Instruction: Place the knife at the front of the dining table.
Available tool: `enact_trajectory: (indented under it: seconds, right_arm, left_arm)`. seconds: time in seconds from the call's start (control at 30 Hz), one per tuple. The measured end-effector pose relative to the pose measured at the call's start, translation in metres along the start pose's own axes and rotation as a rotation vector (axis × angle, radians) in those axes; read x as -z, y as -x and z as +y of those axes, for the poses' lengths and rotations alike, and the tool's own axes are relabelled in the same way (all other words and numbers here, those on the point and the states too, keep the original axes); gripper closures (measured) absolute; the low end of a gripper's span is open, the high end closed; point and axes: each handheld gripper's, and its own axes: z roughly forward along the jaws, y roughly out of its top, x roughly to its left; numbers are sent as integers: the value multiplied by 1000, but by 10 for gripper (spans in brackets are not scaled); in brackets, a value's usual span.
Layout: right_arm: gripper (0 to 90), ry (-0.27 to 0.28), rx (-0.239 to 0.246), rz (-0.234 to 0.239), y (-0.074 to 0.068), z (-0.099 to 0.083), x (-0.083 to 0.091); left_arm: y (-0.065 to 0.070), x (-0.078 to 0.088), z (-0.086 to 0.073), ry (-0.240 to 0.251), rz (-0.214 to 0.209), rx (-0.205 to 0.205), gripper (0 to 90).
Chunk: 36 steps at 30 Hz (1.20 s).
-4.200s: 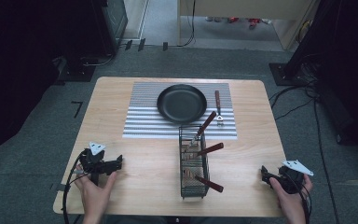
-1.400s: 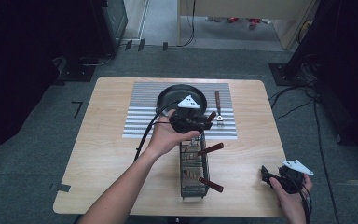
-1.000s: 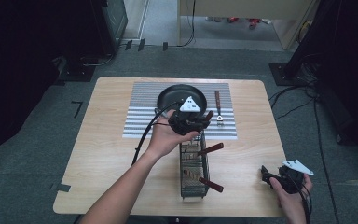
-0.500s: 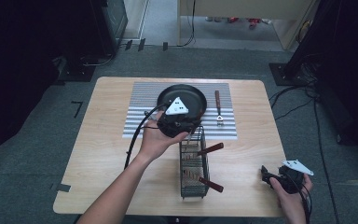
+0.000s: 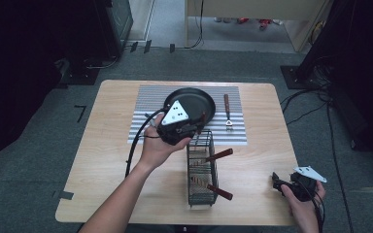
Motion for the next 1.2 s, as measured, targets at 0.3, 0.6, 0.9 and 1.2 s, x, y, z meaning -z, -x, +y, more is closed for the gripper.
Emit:
enact_trajectory:
  seconds: [0.3,0.6,0.9,1.2]
  right_arm:
    - [114,0,0,0,0,0,0]
    - [114,1,-1,0,0,0,0]
    - [114,1,0,0,0,0,0]
    - [114,1,0,0,0,0,0]
  left_arm:
    - [-6,23,14,97,4,94,767]
    - [-14,56,31,201,84,145,767]
    - [-27,84,36,273,124,215,768]
    - [-44,106,30,264,219,255,768]
